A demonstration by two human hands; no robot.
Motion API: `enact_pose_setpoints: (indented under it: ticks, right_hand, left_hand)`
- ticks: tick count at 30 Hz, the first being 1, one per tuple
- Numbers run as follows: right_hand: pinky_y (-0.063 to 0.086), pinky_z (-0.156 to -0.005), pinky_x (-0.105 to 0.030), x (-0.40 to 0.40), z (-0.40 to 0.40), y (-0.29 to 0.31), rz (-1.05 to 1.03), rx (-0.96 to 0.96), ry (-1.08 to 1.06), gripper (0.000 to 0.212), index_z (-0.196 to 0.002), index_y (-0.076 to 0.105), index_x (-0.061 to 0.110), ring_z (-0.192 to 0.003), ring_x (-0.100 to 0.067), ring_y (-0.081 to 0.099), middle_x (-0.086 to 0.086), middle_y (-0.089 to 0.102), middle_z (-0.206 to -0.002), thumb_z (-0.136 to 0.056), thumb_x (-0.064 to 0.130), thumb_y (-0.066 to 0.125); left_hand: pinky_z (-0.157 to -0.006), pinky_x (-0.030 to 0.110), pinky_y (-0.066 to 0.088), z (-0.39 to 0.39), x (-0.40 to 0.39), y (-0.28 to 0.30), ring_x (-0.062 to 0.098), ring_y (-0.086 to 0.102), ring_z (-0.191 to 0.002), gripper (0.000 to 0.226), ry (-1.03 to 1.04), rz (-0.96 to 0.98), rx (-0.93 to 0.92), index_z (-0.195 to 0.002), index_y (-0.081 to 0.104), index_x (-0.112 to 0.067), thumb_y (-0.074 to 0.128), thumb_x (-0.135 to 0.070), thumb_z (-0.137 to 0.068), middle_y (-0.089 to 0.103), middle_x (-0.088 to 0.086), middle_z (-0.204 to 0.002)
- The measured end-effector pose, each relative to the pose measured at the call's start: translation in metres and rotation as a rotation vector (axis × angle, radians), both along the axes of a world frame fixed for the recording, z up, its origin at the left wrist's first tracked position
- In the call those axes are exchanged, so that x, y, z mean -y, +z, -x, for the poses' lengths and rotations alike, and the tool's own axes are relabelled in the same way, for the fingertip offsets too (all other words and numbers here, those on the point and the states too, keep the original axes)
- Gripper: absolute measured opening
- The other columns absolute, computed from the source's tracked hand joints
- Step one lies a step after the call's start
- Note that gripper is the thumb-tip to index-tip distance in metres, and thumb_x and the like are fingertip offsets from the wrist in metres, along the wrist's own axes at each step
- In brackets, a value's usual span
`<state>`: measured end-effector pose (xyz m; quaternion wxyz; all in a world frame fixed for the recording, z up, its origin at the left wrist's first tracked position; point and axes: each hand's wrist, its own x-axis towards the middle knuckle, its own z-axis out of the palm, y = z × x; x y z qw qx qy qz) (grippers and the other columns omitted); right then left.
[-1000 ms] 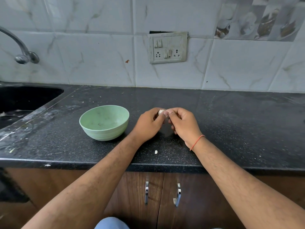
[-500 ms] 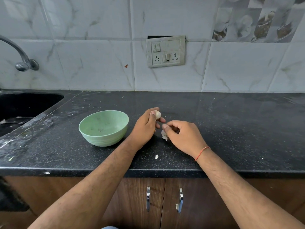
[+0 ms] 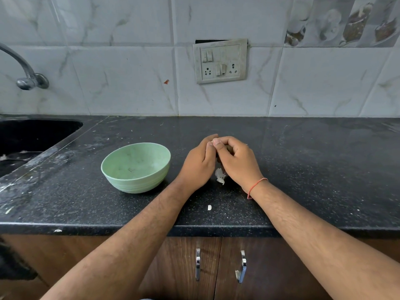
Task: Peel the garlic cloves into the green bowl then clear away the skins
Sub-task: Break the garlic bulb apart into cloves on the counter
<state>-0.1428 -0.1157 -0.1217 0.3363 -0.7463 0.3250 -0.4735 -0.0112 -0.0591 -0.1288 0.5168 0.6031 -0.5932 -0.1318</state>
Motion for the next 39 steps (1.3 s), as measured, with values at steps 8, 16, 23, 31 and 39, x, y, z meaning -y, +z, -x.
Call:
enact_pose_setpoints:
  ticks: [8, 16, 23, 31, 39]
  right_hand:
    - [0.057, -0.081, -0.023, 0.005, -0.002, -0.001, 0.173, -0.082, -0.042, 0.023, -0.111, 0.075, 0.027, -0.094, -0.001, 0.072, 0.016, 0.077, -0.1, -0.111, 0.037, 0.054]
    - [0.045, -0.07, -0.012, 0.005, -0.009, 0.001, 0.181, -0.197, -0.071, 0.033, -0.12, 0.071, 0.019, -0.08, 0.0, 0.065, 0.014, 0.069, -0.087, -0.114, 0.032, 0.041]
    - [0.053, -0.078, -0.033, 0.001, -0.01, 0.004, 0.175, -0.313, -0.069, 0.036, -0.098, 0.065, 0.02, -0.084, -0.006, 0.066, 0.008, 0.07, -0.087, -0.115, 0.024, 0.034]
    - [0.05, -0.08, -0.031, 0.003, -0.012, 0.006, 0.11, -0.331, -0.087, 0.038, -0.097, 0.066, 0.021, -0.082, -0.004, 0.065, 0.009, 0.069, -0.083, -0.115, 0.023, 0.033]
    - [0.05, -0.072, -0.021, 0.002, -0.019, 0.005, -0.073, -0.097, 0.009, 0.05, -0.073, 0.058, 0.026, -0.079, -0.007, 0.067, 0.01, 0.068, -0.074, -0.109, 0.057, 0.044]
  left_hand:
    - [-0.06, 0.033, 0.036, 0.005, 0.008, -0.003, 0.014, 0.058, -0.072, 0.039, 0.233, -0.028, 0.136, -0.083, 0.049, -0.024, 0.032, -0.046, -0.111, 0.062, -0.004, -0.077]
    - [-0.068, 0.036, 0.051, 0.0, 0.013, -0.003, 0.014, 0.064, -0.076, 0.052, 0.202, -0.045, 0.142, -0.091, 0.059, -0.02, 0.026, -0.056, -0.109, 0.067, -0.004, -0.081]
    - [-0.063, 0.033, 0.04, -0.002, 0.02, -0.002, 0.014, 0.058, -0.076, 0.049, 0.212, -0.215, 0.287, -0.103, 0.059, -0.017, 0.022, -0.048, -0.114, 0.062, -0.002, -0.086]
    - [-0.067, 0.034, 0.04, -0.005, 0.027, -0.002, 0.019, 0.056, -0.073, 0.047, 0.236, -0.234, 0.457, -0.11, 0.058, -0.012, 0.021, -0.04, -0.116, 0.058, 0.0, -0.085]
    - [-0.064, 0.034, 0.044, -0.002, 0.021, -0.001, 0.016, 0.065, -0.079, 0.049, 0.21, -0.174, 0.292, -0.099, 0.06, -0.018, 0.022, -0.044, -0.115, 0.065, -0.004, -0.086]
